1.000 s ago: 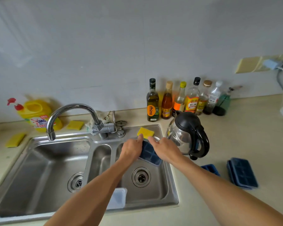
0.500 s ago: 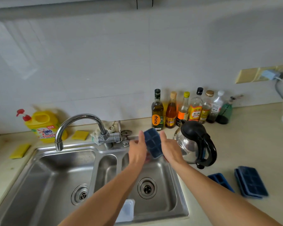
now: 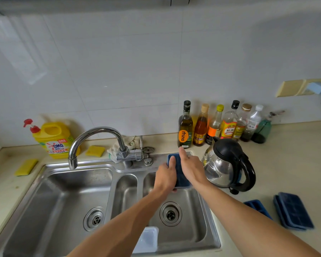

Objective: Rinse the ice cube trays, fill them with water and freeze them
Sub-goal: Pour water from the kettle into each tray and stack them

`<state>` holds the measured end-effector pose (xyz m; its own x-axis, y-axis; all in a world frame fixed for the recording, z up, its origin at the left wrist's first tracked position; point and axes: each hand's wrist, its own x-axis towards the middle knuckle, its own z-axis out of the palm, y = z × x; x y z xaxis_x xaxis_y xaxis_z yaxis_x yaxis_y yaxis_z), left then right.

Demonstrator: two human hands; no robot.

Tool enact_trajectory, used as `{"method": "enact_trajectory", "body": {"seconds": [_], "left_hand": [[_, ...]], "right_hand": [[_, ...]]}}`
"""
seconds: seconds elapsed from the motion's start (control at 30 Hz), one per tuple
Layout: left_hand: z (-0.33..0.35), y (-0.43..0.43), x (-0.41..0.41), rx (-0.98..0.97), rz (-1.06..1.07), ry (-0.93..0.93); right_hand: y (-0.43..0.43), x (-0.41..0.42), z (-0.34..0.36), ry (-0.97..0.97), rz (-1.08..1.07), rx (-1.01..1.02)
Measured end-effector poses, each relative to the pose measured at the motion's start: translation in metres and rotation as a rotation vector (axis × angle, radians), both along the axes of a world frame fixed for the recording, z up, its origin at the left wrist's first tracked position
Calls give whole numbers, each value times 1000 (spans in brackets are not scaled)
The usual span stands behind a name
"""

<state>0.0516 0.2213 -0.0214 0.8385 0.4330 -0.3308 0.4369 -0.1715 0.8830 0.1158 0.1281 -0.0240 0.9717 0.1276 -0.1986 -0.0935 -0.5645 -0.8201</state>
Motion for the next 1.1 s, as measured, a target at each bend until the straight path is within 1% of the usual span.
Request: {"method": "enact_trajectory", "body": {"seconds": [0.23,0.4,0.53,0.63,0.73,0.83,0.93,1.1], "left_hand": [[1,2,4,56,-37,-70],[5,2,6,66,-62,-56],[4,7,8,123,-145,-64],[3,10,9,151,-236,-94],[2,9,11,216,-303,-144],[1,9,11,275,-311,-176],[-3,8,9,271,-302,-206],[-10,10,7,283,-313,-205]], "right_hand": [[1,1,-4,-101,-28,-9],[0,3,-4,-65,-31,19],[-3,4,-4,-17,-18,40],[-5,6,-3,5,-52,36],[-9,7,2,-37,-94,13],[-10,5,5,-118,-83,25],[-10,3,7,-155,-72,24],[-12,-1,7,-110,-15,32]]}}
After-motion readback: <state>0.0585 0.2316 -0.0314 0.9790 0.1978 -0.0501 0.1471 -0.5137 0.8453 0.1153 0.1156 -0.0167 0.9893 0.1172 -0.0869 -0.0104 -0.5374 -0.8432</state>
